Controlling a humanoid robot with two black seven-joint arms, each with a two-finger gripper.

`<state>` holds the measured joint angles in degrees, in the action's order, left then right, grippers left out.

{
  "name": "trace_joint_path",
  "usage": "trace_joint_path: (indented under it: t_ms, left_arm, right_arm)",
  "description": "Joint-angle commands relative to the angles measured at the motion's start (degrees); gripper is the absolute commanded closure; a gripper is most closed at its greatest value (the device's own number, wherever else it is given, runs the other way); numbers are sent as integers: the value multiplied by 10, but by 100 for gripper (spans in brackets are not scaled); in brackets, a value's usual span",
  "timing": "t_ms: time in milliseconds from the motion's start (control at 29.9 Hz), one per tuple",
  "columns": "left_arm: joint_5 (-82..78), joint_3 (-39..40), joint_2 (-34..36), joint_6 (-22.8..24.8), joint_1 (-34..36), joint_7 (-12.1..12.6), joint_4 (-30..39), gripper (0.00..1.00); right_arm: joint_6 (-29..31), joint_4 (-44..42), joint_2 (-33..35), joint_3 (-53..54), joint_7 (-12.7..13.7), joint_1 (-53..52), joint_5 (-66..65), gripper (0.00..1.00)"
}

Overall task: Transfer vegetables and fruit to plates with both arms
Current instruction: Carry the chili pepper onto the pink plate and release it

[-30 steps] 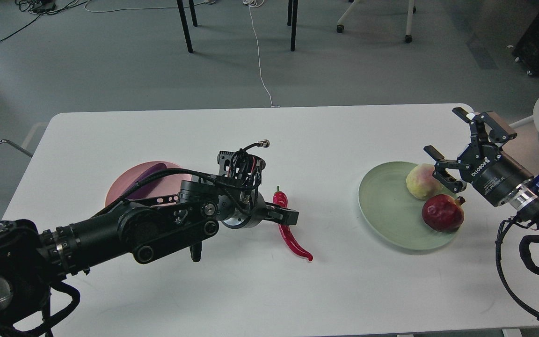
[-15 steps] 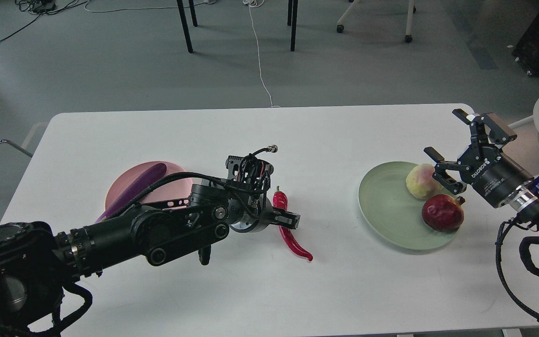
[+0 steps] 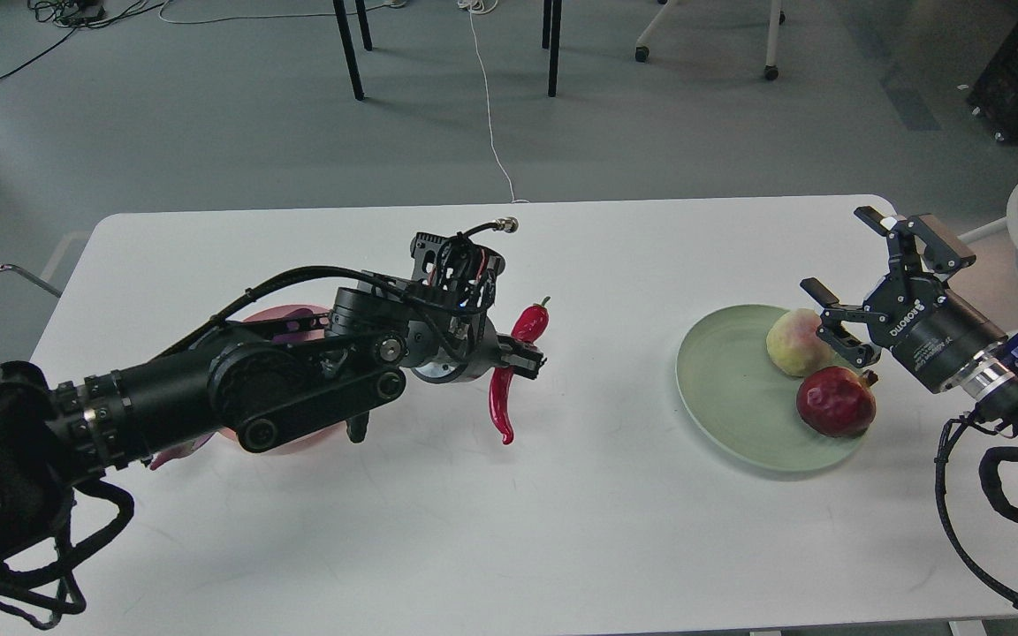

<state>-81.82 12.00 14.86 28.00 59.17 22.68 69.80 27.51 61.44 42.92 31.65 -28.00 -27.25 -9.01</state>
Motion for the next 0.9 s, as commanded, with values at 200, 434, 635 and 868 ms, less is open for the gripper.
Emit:
trace_joint_path:
  t_ms: [200,434,635,868]
  left_arm:
    - [-40,-31,188,0,5,-83,58,83]
    - [-97,-83,247,0,2,-146,59,82]
    - [-100,-85,253,0,-18,-148,57,75]
    - [-101,-83,258,0,-19,-155,57,22]
  right_arm:
    - [-1,0,-4,0,0,0,0,2]
    - [-1,-1,-5,0,0,0,0,2]
    - [-2,-1,-5,-1,0,0,0,2]
    - [-2,-1,-5,-1,0,0,0,2]
